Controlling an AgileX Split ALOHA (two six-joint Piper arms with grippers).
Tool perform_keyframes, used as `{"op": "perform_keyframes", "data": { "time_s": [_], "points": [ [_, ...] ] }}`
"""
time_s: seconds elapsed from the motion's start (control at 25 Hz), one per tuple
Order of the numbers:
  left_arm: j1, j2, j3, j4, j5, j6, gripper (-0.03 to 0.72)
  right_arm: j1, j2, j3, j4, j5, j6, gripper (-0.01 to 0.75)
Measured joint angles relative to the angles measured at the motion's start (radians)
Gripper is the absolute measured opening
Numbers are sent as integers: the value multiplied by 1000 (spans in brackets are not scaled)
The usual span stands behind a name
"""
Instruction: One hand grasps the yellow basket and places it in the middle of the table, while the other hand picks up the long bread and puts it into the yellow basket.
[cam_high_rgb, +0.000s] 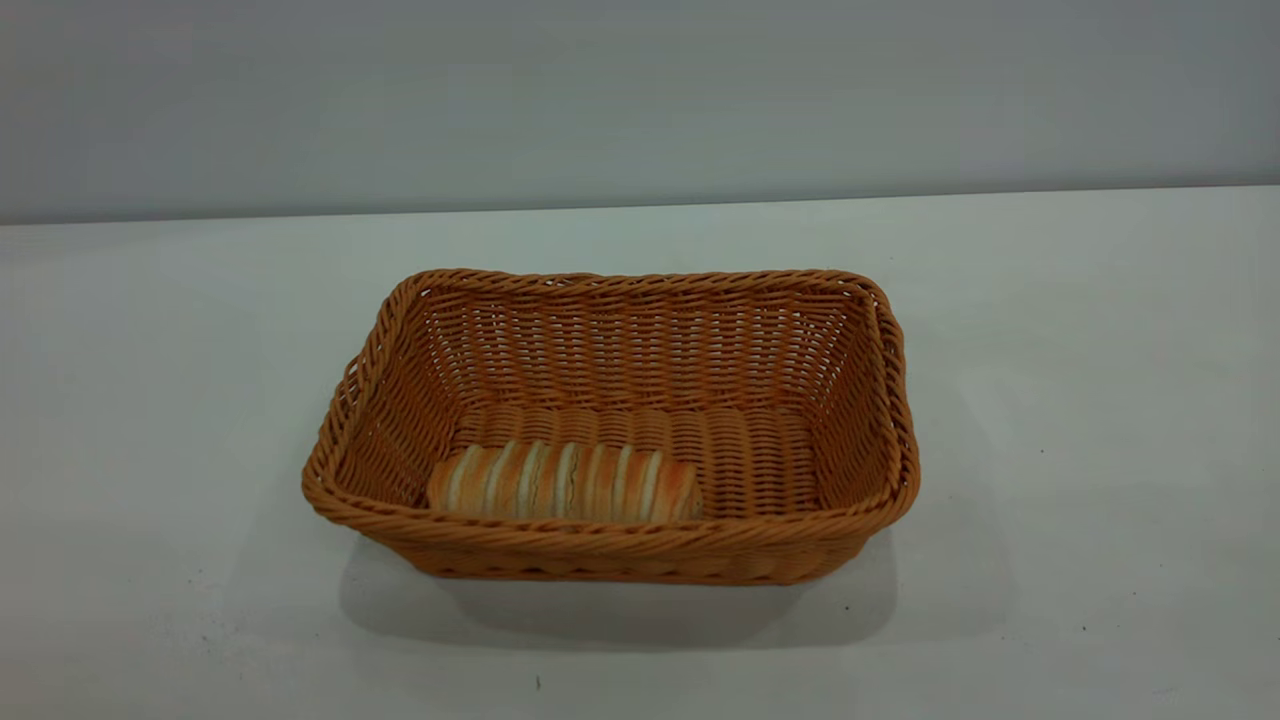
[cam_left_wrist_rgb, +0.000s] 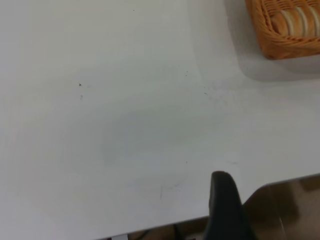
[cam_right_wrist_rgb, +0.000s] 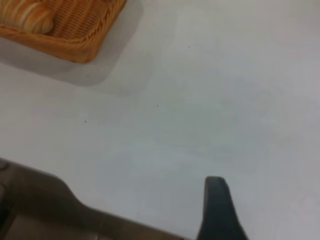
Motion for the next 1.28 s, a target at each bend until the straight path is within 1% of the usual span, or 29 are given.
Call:
{"op": "perform_keyframes", "data": {
  "time_s": [0.08, 0.16, 0.28, 0.44, 0.6, 1.28],
  "points": [
    [0, -3, 0, 0, 0, 0, 513, -6, -14, 2, 1, 0, 0, 532],
    [11, -20, 0, 0, 0, 0, 513, -37, -42, 3, 5, 1, 0, 532],
    [60, -63, 0, 0, 0, 0, 513, -112, -107, 3, 7, 1, 0, 532],
    [117, -95, 0, 0, 1, 0, 513, -161, -125, 3, 7, 3, 0, 532],
    [128, -98, 0, 0, 1, 0, 513, -162, -127, 3, 8, 4, 0, 532],
    [128, -98, 0, 0, 1, 0, 513, -162, -127, 3, 8, 4, 0, 532]
  ]
}}
